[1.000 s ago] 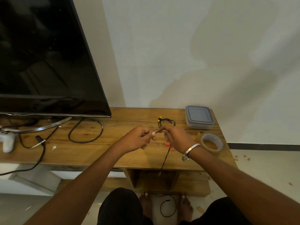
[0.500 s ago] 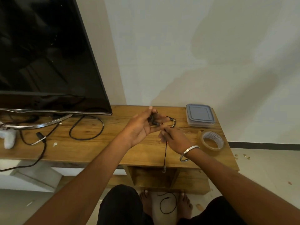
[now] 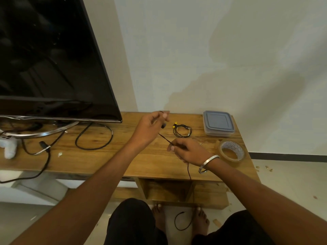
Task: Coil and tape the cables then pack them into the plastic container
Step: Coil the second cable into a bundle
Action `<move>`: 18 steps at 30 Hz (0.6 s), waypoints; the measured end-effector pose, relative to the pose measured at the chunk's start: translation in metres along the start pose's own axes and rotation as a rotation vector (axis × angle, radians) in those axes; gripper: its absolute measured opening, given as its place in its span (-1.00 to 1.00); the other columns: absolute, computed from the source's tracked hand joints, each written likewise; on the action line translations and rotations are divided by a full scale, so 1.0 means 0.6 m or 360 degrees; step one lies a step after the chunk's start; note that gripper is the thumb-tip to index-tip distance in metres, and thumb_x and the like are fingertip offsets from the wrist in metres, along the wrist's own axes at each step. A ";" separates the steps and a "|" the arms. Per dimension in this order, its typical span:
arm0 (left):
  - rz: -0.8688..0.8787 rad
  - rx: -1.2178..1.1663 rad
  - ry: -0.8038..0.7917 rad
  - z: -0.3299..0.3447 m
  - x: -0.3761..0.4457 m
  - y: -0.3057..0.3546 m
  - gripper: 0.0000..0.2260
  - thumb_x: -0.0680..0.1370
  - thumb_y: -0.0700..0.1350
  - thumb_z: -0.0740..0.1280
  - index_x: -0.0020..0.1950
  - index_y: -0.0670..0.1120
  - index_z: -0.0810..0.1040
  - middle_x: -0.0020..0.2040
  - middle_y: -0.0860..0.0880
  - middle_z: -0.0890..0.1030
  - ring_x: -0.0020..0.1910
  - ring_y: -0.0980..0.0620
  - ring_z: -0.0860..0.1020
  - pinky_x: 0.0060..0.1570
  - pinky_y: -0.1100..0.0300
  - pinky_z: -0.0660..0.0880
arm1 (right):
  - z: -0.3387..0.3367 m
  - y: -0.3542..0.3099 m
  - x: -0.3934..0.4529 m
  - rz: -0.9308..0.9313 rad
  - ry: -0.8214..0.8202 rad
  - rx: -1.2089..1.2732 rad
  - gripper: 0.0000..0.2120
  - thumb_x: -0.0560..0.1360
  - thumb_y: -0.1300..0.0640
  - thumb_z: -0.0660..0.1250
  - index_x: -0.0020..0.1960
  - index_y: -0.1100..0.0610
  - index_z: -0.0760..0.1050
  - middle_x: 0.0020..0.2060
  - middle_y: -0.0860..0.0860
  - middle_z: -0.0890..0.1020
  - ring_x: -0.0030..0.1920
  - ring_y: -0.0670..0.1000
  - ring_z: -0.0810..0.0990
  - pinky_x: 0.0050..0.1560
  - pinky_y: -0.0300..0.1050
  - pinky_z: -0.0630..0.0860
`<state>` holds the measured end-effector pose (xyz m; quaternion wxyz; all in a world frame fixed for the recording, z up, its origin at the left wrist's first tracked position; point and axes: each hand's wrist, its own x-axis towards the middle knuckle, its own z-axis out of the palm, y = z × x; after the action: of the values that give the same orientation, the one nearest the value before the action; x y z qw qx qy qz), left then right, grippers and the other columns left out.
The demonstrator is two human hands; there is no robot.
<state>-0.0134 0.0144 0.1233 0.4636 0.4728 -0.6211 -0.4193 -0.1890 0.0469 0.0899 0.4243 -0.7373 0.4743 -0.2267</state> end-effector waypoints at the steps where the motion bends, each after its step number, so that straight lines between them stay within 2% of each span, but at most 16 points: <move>1: 0.0013 0.0123 -0.0070 -0.001 -0.001 -0.010 -0.80 0.63 -0.07 0.25 -0.14 -0.02 0.60 0.21 -0.02 0.62 0.11 0.08 0.59 0.13 0.08 0.51 | -0.003 -0.006 0.001 -0.0029 0.0007 -0.0003 -0.85 0.57 0.15 0.22 -0.01 0.10 0.57 -0.42 -0.10 0.48 -0.50 -0.19 0.45 -0.47 -0.35 0.40; 3: 0.0031 0.0322 -0.0164 -0.004 -0.004 -0.023 -0.81 0.62 -0.04 0.27 -0.16 0.05 0.59 0.22 -0.01 0.61 0.16 0.15 0.58 0.17 0.12 0.47 | -0.011 -0.014 0.004 -0.0062 0.0020 0.0017 -0.86 0.56 0.19 0.24 -0.01 0.18 0.57 -0.36 -0.13 0.52 -0.47 -0.27 0.48 -0.46 -0.46 0.36; 6: 0.0069 0.0500 -0.0264 -0.009 -0.009 -0.030 -0.82 0.62 -0.05 0.27 -0.14 0.00 0.60 0.22 0.02 0.60 0.10 0.12 0.60 0.07 0.27 0.49 | -0.022 -0.023 0.007 -0.0114 0.0090 0.0020 -0.88 0.55 0.16 0.27 -0.03 0.13 0.57 -0.30 -0.13 0.56 -0.42 -0.28 0.53 -0.40 -0.43 0.43; 7: 0.0073 0.0542 -0.0303 -0.011 -0.011 -0.030 -0.80 0.62 -0.06 0.26 -0.12 -0.06 0.61 0.20 0.03 0.61 0.10 0.15 0.59 0.04 0.32 0.47 | -0.027 -0.024 0.008 -0.0151 0.0109 0.0029 -0.91 0.55 0.16 0.28 -0.06 0.06 0.57 -0.27 -0.10 0.59 -0.39 -0.24 0.54 -0.36 -0.36 0.48; 9: 0.0068 0.0595 -0.0371 -0.012 -0.014 -0.031 -0.77 0.63 -0.05 0.25 -0.10 -0.12 0.63 0.12 0.03 0.64 0.05 0.17 0.60 0.04 0.24 0.49 | -0.035 -0.024 0.010 -0.0192 0.0118 0.0052 -0.88 0.54 0.15 0.28 -0.11 -0.04 0.52 -0.20 0.02 0.64 -0.33 -0.05 0.55 -0.30 -0.10 0.53; 10: 0.0057 0.0617 -0.0390 -0.013 -0.015 -0.032 -0.77 0.63 -0.02 0.25 -0.09 -0.08 0.63 0.07 0.03 0.66 -0.01 0.14 0.62 0.03 0.15 0.51 | -0.039 -0.025 0.010 -0.0193 0.0113 0.0070 -0.87 0.54 0.16 0.28 -0.12 -0.05 0.51 -0.19 0.05 0.64 -0.32 0.04 0.53 -0.29 0.01 0.54; 12: 0.0045 0.0652 -0.0419 -0.016 -0.017 -0.033 -0.78 0.63 0.04 0.23 -0.10 0.05 0.62 -0.08 0.03 0.68 -0.10 0.11 0.62 0.00 0.04 0.54 | -0.044 -0.025 0.013 -0.0181 0.0101 0.0079 -0.90 0.54 0.17 0.28 -0.11 0.00 0.52 -0.24 0.03 0.60 -0.32 0.09 0.54 -0.28 0.07 0.57; 13: 0.0036 0.0641 -0.0434 -0.017 -0.019 -0.033 -0.78 0.63 0.05 0.22 -0.11 0.09 0.61 -0.14 0.04 0.67 -0.11 0.10 0.62 0.01 0.01 0.54 | -0.044 -0.023 0.015 -0.0187 0.0112 0.0050 -0.92 0.54 0.18 0.27 -0.09 0.05 0.52 -0.26 0.02 0.58 -0.33 0.05 0.55 -0.28 0.04 0.58; 15: -0.0010 0.0552 -0.0469 -0.017 -0.022 -0.035 -0.78 0.64 0.02 0.23 -0.10 0.06 0.63 -0.17 0.04 0.66 -0.09 0.07 0.62 0.02 0.00 0.53 | -0.046 -0.022 0.020 -0.0231 0.0162 -0.0052 -0.93 0.54 0.19 0.27 -0.06 0.09 0.53 -0.28 -0.05 0.57 -0.36 -0.15 0.53 -0.33 -0.20 0.53; 16: -0.0043 0.0503 -0.0493 -0.017 -0.023 -0.035 -0.77 0.64 0.00 0.22 -0.09 0.00 0.64 -0.16 0.03 0.66 -0.07 0.05 0.62 0.04 0.00 0.52 | -0.047 -0.022 0.021 -0.0247 0.0182 -0.0082 -0.93 0.55 0.18 0.27 -0.05 0.07 0.52 -0.28 -0.08 0.56 -0.39 -0.19 0.52 -0.35 -0.32 0.46; 18: -0.0114 0.0407 -0.0562 -0.015 -0.027 -0.033 -0.75 0.65 -0.04 0.21 -0.06 -0.08 0.64 -0.08 0.01 0.68 0.03 0.05 0.62 0.12 0.02 0.51 | -0.049 -0.020 0.026 -0.0263 0.0211 -0.0119 -0.92 0.56 0.17 0.26 -0.06 0.04 0.52 -0.24 -0.09 0.57 -0.39 -0.25 0.50 -0.34 -0.37 0.37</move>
<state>0.0015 0.0254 0.1034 0.2687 0.4686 -0.7236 -0.4297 -0.1977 0.0232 0.1145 0.3442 -0.7725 0.4471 -0.2912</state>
